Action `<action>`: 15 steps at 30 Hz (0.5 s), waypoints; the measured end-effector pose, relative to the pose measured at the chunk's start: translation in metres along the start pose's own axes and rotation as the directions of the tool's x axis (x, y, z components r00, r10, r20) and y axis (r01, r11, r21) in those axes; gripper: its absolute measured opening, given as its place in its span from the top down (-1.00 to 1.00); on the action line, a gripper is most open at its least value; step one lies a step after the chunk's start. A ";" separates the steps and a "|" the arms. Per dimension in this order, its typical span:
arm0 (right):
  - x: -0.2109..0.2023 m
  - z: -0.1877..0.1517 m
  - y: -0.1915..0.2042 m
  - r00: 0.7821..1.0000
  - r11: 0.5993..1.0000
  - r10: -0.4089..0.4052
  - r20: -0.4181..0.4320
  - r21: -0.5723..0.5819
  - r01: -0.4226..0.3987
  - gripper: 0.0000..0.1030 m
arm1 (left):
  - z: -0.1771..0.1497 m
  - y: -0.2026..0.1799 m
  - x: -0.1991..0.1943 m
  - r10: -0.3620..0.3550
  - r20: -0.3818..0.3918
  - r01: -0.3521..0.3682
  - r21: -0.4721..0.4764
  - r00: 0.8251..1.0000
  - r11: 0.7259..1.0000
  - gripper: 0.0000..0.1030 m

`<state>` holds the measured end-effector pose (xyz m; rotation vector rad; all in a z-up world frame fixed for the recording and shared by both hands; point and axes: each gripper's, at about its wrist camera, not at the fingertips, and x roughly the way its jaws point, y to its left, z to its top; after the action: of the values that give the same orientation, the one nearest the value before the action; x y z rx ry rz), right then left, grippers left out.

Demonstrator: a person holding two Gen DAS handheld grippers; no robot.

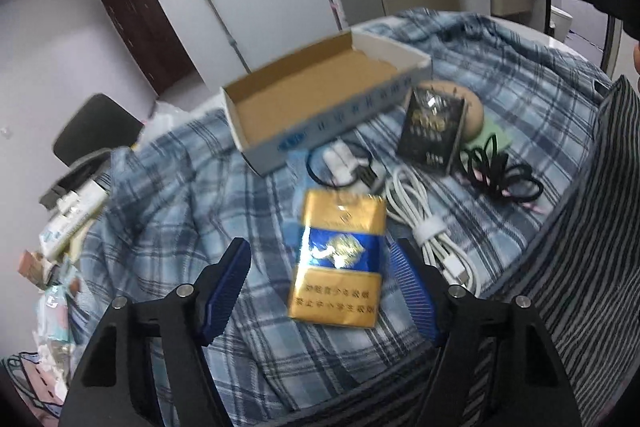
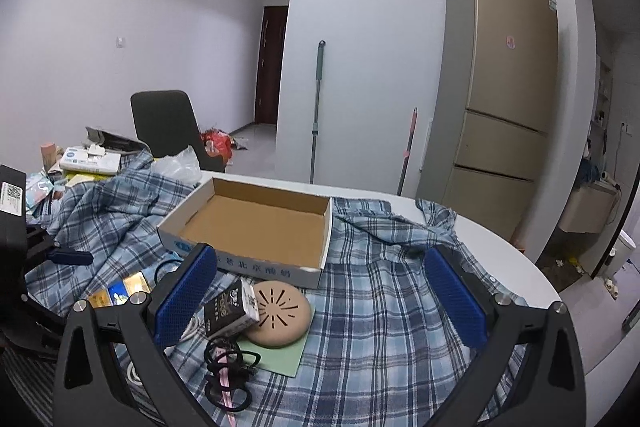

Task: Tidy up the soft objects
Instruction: 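Lower the left gripper onto the yellow-and-blue cigarette pack and close it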

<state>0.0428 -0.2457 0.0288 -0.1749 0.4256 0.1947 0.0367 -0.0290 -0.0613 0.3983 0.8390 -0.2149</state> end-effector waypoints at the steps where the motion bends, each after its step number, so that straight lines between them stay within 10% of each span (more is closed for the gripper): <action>1: 0.002 -0.001 -0.001 1.000 1.000 0.000 -0.006 0.002 0.000 -1.00 | 0.000 0.001 0.004 -0.013 -0.019 0.013 -0.003 1.000 1.000 -0.46; 15: 0.014 -0.006 -0.021 0.998 0.999 -0.043 -0.049 0.027 0.045 -1.00 | 0.002 0.002 0.038 -0.098 -0.117 0.100 0.003 0.988 0.995 -0.19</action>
<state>0.0581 -0.2653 0.0200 -0.1616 0.4716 0.1412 0.0634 -0.0294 -0.0889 0.3810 0.9747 -0.2897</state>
